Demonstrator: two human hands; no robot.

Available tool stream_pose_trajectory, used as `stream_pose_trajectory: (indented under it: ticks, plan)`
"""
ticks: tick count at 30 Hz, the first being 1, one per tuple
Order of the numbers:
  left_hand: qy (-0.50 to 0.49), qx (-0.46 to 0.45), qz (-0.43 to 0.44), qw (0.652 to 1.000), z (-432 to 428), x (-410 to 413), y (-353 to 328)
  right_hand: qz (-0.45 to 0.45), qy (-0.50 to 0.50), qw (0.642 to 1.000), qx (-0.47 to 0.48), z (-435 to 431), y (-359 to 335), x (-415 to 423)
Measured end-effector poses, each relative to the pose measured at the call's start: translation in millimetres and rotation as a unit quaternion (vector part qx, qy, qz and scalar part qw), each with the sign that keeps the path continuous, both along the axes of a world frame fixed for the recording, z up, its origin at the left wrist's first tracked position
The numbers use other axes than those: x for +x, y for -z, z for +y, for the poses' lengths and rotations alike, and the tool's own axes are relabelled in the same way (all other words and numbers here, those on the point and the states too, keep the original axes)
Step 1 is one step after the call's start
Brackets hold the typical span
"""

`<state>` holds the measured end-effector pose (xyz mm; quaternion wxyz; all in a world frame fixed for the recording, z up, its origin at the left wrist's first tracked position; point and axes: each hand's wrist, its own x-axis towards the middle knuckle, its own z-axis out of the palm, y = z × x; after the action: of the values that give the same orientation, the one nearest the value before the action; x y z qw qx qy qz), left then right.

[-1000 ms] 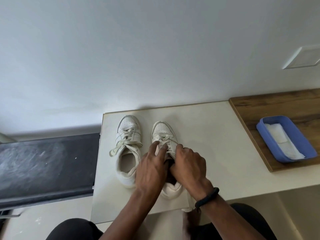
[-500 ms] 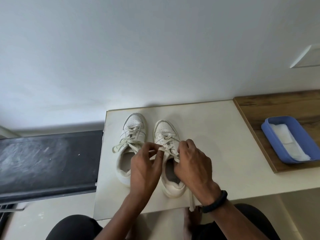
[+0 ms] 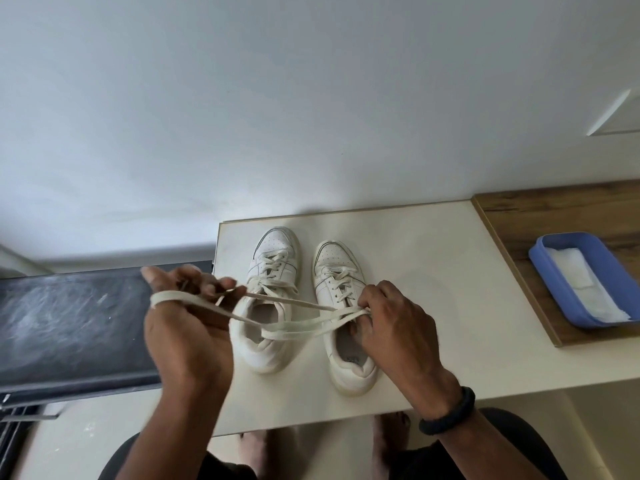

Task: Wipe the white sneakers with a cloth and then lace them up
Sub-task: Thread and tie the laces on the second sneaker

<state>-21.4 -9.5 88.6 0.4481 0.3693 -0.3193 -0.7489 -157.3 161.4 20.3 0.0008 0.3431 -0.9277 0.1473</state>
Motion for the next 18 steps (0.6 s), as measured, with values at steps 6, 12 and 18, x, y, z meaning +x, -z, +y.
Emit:
stream_pose_trajectory:
  ticks: [6, 12, 18]
  plan:
    - [-0.069, -0.072, -0.033, 0.994, -37.9, 16.6, 3.2, -0.007, -0.008, 1.000, -0.018, 3.0, -3.6, -1.0]
    - [-0.133, -0.107, -0.083, 0.982, -107.2, 63.2, 35.8, -0.014, -0.027, 0.999, -0.037, 1.5, -2.1, 1.5]
    - [-0.206, -0.283, -0.433, 0.831, -123.5, 86.1, 89.7, -0.044, -0.065, 0.996, -0.046, 3.7, -1.5, 0.3]
